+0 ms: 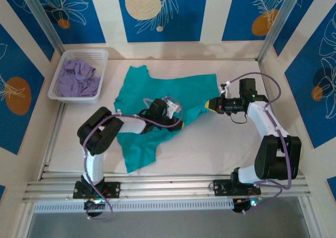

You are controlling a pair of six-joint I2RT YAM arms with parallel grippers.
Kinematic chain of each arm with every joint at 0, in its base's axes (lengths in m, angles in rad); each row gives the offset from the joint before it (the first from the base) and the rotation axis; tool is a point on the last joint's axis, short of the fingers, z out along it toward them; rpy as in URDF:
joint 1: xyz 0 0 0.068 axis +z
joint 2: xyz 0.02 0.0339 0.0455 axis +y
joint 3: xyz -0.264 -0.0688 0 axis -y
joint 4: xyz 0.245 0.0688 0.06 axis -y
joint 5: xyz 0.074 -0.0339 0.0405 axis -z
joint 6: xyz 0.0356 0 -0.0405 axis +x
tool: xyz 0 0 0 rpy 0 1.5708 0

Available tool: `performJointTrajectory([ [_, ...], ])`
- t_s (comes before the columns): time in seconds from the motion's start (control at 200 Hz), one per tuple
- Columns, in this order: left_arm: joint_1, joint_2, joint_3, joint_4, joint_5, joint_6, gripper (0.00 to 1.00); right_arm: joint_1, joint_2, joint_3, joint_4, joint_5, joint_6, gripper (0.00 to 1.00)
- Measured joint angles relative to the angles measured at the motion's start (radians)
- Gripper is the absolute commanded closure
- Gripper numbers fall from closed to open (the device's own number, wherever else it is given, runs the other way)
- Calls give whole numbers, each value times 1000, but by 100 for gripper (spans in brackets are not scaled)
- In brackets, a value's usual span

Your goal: Fold the inside-out t-shirt

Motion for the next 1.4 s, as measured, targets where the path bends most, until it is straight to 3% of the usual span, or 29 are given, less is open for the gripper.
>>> performJointTrajectory([
  [0.22,0,0,0,0,0,0,100,-26,29,-9,63,55,44,100],
  [0.44,0,-2,0,0,4,-2,75,-26,22,-15,72,157,55,100],
  [0.575,1,-31,-3,-4,7,-4,65,-27,-17,-15,63,237,55,100],
  [1.005,17,-166,-47,-42,-11,1,53,-27,-88,-26,-9,409,35,100],
  [1.165,18,-235,-70,-134,-84,18,53,-27,-150,-51,-27,435,31,100],
  [1.4,44,-458,-164,-384,-313,42,51,7,-170,-88,-21,445,32,100],
])
